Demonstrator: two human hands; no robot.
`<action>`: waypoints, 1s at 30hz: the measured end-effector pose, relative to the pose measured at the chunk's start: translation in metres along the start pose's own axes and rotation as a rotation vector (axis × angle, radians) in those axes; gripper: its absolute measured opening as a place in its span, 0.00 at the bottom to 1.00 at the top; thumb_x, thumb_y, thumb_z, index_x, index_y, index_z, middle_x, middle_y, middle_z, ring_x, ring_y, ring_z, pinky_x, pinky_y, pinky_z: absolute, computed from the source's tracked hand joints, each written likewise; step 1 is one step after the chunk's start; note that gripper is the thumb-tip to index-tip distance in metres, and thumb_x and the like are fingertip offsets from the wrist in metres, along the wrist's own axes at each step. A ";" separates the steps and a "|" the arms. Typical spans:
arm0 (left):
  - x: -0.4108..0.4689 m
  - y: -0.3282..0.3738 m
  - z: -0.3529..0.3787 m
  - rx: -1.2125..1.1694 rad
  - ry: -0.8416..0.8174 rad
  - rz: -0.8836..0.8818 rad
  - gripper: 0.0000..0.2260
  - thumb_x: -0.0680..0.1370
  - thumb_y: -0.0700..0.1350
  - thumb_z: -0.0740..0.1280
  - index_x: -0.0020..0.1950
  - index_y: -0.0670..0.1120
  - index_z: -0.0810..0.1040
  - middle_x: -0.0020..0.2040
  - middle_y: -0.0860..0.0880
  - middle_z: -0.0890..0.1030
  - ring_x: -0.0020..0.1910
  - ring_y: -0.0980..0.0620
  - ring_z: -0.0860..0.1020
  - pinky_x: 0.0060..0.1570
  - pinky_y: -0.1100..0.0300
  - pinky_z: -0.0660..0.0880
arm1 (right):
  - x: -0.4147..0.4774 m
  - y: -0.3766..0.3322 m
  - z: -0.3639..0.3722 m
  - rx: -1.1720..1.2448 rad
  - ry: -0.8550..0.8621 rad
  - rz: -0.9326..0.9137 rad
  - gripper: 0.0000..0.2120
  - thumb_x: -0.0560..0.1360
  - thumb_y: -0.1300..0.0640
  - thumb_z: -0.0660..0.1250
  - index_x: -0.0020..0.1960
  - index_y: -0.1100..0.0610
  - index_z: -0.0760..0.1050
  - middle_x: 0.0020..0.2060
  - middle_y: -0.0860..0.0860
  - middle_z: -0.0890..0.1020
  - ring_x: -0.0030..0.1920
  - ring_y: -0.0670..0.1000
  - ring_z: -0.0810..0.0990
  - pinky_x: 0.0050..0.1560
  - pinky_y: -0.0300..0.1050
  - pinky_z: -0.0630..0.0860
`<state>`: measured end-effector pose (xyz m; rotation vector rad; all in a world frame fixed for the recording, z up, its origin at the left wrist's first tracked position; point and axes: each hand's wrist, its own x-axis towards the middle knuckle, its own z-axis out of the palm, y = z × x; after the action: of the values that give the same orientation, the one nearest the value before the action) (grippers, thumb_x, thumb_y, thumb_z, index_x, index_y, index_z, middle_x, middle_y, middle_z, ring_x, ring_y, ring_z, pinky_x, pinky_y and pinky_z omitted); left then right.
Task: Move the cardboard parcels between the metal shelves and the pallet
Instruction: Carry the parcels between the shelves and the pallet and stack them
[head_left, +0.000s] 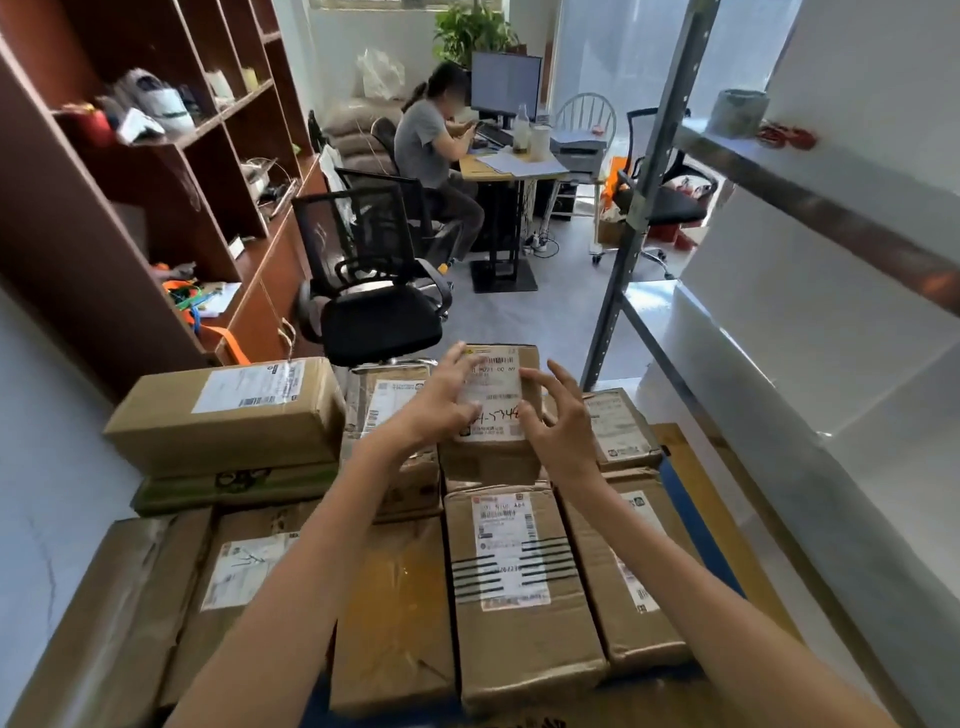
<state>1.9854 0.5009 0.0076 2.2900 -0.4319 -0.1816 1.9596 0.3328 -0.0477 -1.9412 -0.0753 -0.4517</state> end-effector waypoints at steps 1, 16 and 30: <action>0.008 -0.004 -0.002 0.033 -0.017 -0.014 0.30 0.76 0.35 0.67 0.76 0.44 0.60 0.78 0.44 0.50 0.76 0.47 0.54 0.60 0.71 0.60 | 0.004 0.003 0.005 -0.045 -0.010 0.014 0.17 0.73 0.60 0.69 0.61 0.52 0.75 0.68 0.51 0.68 0.67 0.47 0.67 0.65 0.53 0.72; 0.054 -0.048 0.011 0.250 -0.093 -0.157 0.27 0.74 0.45 0.72 0.71 0.46 0.68 0.69 0.45 0.67 0.69 0.46 0.66 0.70 0.53 0.64 | 0.030 0.051 0.029 0.007 -0.237 0.184 0.20 0.75 0.61 0.66 0.65 0.46 0.72 0.65 0.50 0.74 0.63 0.45 0.73 0.58 0.47 0.78; 0.051 -0.005 0.042 0.442 -0.004 0.127 0.21 0.79 0.47 0.64 0.72 0.46 0.67 0.69 0.45 0.70 0.70 0.45 0.64 0.71 0.51 0.60 | 0.005 0.037 -0.034 -0.239 -0.096 0.040 0.18 0.77 0.65 0.62 0.67 0.59 0.71 0.62 0.53 0.77 0.64 0.48 0.73 0.67 0.44 0.69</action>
<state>2.0238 0.4571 -0.0247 2.6806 -0.6718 -0.0268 1.9643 0.2862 -0.0670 -2.1950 -0.0457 -0.3526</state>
